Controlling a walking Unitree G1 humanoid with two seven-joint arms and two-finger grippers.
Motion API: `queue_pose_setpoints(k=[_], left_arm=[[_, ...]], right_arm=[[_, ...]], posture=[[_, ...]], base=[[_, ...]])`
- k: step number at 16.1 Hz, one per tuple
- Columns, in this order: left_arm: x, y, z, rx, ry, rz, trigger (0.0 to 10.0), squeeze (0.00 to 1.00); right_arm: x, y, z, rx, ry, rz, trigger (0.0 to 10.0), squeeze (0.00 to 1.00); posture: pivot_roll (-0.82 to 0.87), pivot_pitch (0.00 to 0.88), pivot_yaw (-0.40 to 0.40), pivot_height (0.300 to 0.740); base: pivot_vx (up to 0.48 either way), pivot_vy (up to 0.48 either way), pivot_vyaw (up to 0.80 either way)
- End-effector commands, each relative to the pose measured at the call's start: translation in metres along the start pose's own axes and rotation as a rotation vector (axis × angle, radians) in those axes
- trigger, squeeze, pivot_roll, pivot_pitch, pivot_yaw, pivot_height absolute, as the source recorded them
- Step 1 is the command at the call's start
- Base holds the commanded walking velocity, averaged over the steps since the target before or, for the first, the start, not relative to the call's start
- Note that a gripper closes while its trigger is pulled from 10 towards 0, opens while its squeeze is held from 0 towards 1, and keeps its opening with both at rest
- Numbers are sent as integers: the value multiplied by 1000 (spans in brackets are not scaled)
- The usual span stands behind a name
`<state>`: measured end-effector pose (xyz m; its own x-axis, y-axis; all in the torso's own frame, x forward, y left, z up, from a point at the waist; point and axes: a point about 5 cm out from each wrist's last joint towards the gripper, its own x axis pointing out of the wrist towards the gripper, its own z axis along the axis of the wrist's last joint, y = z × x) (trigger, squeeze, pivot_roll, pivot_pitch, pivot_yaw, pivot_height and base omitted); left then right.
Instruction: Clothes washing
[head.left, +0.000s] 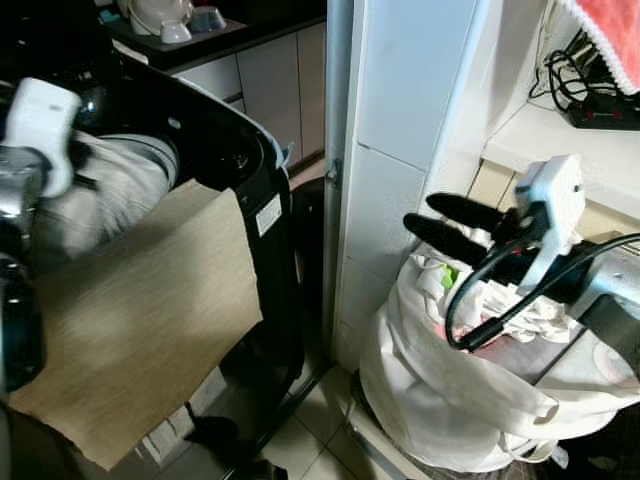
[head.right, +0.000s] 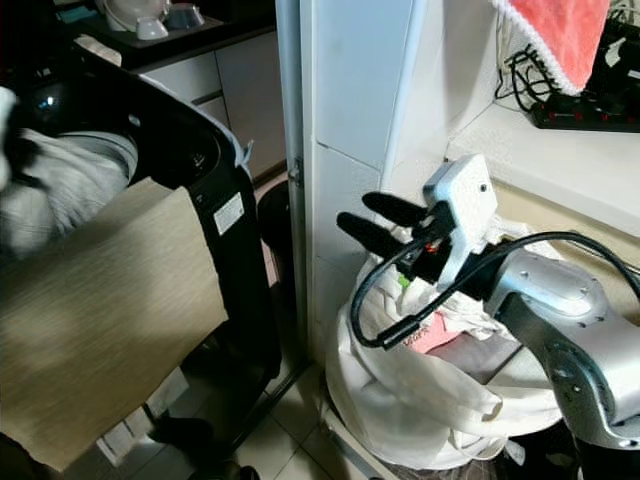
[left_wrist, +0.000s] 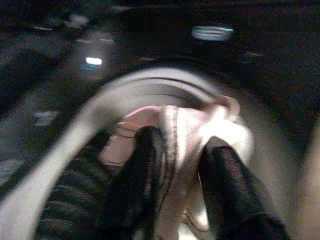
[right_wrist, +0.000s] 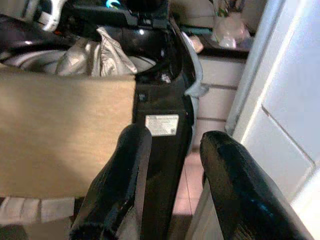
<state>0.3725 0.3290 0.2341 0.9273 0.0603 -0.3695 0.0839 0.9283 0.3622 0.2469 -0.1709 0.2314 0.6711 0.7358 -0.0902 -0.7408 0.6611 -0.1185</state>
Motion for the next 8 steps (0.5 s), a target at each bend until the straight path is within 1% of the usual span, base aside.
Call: queue_pose_setpoints(k=[1,3,5,6,7,8], left_arm=[[-1,-4,10,16,-11,-80,10000,1000],[0,-8,7,40,14,-106,10000,1000],[0,-9,3,74,48,-117,10000,1000],[0,-10,4,86,42,-118,10000,1000],[1,-14,12,80,-13,-121,10000,1000],[3,-24,24,48,-109,-170,10000,1000]], right_arm=[[-1,-5,-4,-6,55,-32,10000,0],[-2,-10,-12,1,107,-83,10000,0],[-4,-17,-19,-5,159,-158,10000,0],[-5,-23,-23,-13,181,-213,10000,0],[-7,-34,-26,-17,202,-307,10000,0],[-11,-48,-30,-25,218,-421,10000,0]], posture=[[-115,0,66,740],[-118,0,69,740],[-121,0,72,740],[-121,0,72,740],[-121,0,72,740],[-123,0,75,740]], base=[[0,0,0],[0,0,0],[0,0,0],[0,0,0],[0,0,0],[0,0,0]])
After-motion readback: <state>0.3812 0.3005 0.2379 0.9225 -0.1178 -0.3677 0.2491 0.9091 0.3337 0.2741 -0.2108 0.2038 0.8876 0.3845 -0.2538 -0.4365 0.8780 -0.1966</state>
